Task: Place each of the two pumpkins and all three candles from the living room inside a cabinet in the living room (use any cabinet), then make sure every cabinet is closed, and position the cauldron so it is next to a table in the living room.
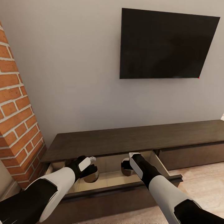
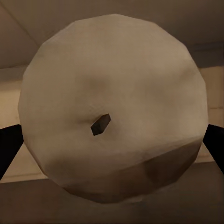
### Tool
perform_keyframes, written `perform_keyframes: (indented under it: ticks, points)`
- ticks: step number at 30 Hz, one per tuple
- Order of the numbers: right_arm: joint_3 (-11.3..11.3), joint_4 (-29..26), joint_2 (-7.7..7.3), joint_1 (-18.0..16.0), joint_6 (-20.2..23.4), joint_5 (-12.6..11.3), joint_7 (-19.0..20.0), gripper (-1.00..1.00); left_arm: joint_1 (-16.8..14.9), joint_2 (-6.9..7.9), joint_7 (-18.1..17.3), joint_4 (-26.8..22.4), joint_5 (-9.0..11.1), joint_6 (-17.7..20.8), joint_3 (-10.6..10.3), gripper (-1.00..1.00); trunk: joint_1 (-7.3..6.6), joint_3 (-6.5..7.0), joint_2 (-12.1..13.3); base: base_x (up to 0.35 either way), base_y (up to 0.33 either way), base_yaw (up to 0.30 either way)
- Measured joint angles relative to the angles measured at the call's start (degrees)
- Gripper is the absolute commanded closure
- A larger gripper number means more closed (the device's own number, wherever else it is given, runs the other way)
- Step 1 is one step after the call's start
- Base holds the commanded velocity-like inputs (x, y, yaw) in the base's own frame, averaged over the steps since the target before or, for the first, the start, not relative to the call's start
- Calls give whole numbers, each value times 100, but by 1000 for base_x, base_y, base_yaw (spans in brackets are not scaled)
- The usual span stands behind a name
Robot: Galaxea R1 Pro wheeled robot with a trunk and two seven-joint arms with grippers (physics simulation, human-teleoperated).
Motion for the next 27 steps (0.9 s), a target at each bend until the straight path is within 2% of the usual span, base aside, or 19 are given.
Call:
perform_keyframes:
  ticks: [10, 27]
  points:
    - [-1, 0, 0, 0, 0, 0, 0, 100, 0, 0, -8, 0, 1, 0, 0, 100, 219, -180, -401, 0, 0, 0]
    - [-8, 8, 0, -1, -1, 4, -4, 100, -1, 4, -18, -1, -1, -8, 7, 100, 220, -180, -402, 0, 0, 0]
